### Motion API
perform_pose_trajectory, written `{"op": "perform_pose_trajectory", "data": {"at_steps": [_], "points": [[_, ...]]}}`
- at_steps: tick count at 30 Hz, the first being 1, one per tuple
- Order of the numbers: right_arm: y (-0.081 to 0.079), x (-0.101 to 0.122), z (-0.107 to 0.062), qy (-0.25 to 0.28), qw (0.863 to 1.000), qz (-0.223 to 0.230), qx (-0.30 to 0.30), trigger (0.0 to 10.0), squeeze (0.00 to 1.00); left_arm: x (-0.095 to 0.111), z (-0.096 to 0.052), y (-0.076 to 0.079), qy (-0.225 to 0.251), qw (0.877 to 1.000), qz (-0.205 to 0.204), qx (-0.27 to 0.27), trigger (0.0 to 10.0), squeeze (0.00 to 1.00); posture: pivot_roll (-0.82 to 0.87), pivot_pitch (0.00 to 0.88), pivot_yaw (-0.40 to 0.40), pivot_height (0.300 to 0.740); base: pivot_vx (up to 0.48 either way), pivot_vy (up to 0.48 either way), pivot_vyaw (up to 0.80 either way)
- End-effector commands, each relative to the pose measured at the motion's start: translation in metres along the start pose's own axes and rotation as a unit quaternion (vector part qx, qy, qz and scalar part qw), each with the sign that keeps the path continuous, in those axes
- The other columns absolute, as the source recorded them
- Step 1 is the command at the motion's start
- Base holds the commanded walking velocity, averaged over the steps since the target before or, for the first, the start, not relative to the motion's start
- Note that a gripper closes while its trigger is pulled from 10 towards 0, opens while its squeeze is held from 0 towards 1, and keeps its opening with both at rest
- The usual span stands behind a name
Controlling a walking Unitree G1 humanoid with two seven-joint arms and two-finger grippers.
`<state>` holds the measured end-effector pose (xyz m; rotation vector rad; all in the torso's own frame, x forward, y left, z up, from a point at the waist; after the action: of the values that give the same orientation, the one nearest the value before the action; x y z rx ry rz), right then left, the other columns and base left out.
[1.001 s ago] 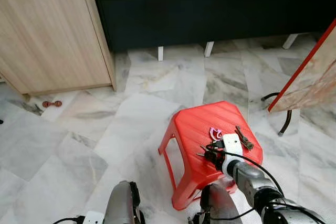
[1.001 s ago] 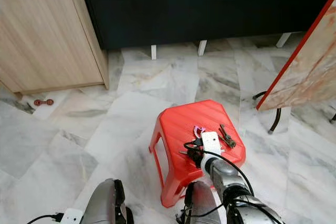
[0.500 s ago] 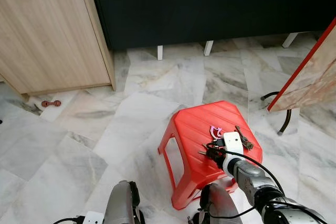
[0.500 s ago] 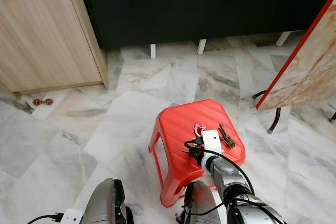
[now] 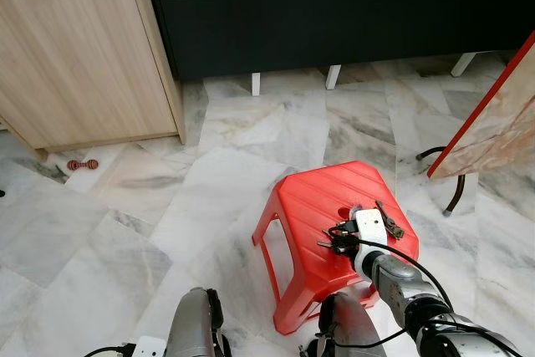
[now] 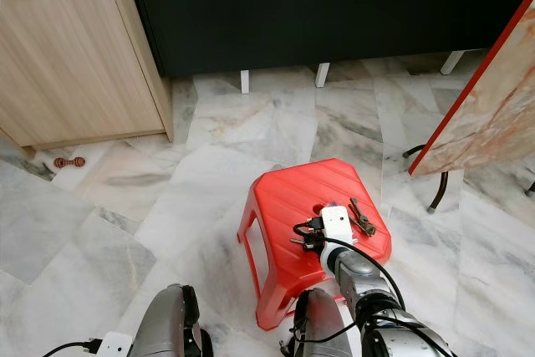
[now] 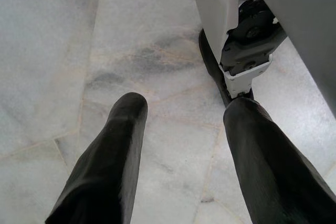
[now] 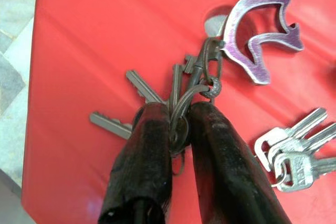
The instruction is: Hang keys on a hook
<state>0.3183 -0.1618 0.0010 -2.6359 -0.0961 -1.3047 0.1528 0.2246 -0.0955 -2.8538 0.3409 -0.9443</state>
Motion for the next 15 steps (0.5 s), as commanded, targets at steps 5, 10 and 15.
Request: {"op": "perform_pose_trajectory", "data": {"at_steps": [5,10,15], "points": [[0.007,0.019,-0.001,0.049,0.999,0.013,-0.015,0.0,0.0,-0.007,0.001,0.02,-0.025,0.999,0.006,-0.031,10.0,0.0,0.09,0.153,-0.084,0.604,0.0,0.0,0.0],[0.011,0.035,-0.003,0.092,0.995,0.028,-0.022,0.0,0.0,-0.002,0.003,0.019,-0.022,0.999,0.006,-0.029,10.0,0.0,0.08,0.14,-0.083,0.604,0.0,0.0,0.0],[0.016,0.046,-0.007,0.137,0.989,0.038,-0.03,0.0,0.0,0.001,0.004,0.018,-0.02,0.999,0.005,-0.027,10.0,0.0,0.07,0.127,-0.08,0.604,0.0,0.0,0.0]]}}
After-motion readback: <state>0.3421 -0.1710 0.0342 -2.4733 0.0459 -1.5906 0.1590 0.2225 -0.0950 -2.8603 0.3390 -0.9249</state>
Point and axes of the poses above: a point about 5 cm out from each wrist's last joint towards the gripper, its own z axis pointing out of the wrist towards the gripper, its own x axis along the axis of the wrist's last joint, y = z × x, the point moved 1 cm from there along z, pointing out of the wrist towards the gripper, and after that the axes turned 3 degrees about z, right-handed, at the moved point
